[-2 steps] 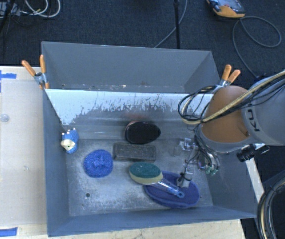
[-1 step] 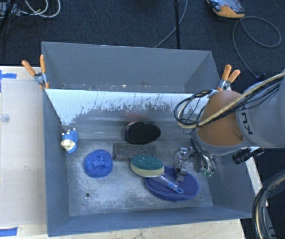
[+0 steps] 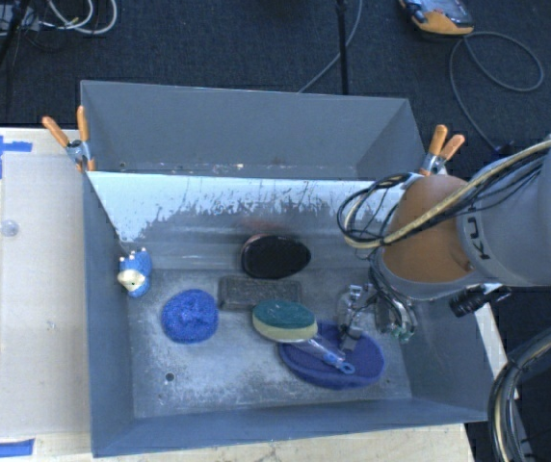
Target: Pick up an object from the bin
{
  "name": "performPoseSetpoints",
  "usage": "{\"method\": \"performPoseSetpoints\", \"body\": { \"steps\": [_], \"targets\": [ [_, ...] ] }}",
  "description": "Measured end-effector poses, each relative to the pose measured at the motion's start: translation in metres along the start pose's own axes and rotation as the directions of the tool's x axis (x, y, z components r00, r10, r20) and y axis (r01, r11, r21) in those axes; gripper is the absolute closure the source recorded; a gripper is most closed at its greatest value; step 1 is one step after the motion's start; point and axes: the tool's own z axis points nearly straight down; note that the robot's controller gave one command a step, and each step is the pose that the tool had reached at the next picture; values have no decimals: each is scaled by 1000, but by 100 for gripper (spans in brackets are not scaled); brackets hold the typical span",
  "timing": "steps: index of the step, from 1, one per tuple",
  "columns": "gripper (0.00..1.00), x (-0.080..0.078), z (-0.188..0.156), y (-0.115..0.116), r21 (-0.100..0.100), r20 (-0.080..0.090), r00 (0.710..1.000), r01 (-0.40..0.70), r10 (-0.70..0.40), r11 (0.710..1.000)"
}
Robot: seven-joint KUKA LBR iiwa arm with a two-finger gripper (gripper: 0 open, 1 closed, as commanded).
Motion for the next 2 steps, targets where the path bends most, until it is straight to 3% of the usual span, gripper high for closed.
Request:
{"method": "performPoseSetpoints", "body": {
  "steps": [2],
  "targets": [
    [100, 2, -25, 0, 0, -3, 1000, 2, -2, 1000]
  ]
}}
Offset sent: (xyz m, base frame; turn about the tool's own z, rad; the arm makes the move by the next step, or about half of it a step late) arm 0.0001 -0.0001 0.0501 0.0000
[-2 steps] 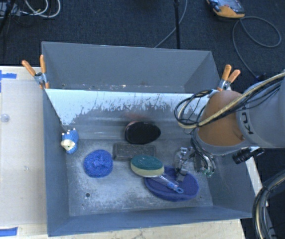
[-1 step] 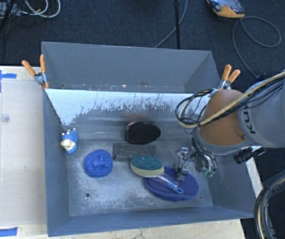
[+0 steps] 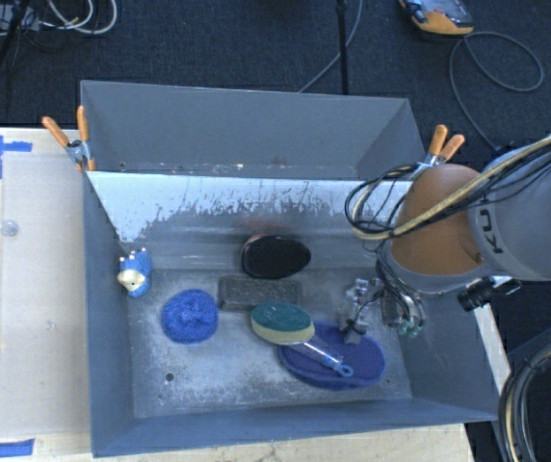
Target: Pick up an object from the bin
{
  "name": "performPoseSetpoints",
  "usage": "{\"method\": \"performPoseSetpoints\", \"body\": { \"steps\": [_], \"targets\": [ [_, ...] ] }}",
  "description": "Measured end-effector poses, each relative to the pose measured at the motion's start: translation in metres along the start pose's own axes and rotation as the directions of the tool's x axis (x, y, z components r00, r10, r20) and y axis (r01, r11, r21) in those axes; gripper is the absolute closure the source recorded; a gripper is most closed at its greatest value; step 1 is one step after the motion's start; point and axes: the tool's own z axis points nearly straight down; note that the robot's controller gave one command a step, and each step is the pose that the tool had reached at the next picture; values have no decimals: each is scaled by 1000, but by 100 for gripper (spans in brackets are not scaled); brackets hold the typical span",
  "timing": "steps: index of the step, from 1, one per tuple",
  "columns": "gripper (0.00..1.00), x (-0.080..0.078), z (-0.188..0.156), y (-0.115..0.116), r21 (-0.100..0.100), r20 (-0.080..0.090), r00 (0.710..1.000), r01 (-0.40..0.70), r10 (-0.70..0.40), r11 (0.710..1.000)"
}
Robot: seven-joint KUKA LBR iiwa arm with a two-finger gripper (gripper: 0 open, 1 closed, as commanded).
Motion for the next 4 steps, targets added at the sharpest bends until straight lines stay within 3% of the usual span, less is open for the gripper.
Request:
{"method": "performPoseSetpoints", "body": {
  "steps": [4],
  "targets": [
    [100, 1, -50, 0, 0, -4, 1000, 0, 0, 1000]
  ]
}}
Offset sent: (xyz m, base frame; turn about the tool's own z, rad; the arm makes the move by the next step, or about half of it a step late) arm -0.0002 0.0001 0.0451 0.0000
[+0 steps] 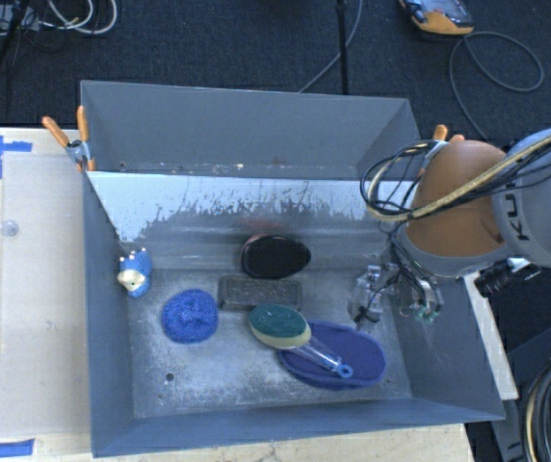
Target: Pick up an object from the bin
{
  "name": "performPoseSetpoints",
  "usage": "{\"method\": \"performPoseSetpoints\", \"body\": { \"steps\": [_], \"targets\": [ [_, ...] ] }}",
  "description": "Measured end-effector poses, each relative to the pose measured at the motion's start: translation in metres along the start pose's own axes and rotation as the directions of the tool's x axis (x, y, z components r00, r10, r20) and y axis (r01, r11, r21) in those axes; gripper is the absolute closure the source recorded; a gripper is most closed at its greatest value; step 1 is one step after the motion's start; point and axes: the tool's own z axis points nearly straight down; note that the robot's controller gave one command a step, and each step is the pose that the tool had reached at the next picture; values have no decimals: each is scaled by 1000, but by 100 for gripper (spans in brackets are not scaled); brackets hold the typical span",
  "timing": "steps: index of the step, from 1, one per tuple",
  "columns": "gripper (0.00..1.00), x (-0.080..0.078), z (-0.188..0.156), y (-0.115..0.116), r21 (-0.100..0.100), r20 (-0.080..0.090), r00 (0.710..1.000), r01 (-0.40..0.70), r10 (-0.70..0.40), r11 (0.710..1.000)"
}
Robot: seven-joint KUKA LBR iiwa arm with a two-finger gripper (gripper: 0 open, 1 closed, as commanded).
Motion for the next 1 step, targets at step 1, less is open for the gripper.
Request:
{"method": "performPoseSetpoints", "body": {
  "steps": [1],
  "targets": [
    [100, -1, -18, 0, 0, 3, 1000, 0, 0, 1000]
  ]
}}
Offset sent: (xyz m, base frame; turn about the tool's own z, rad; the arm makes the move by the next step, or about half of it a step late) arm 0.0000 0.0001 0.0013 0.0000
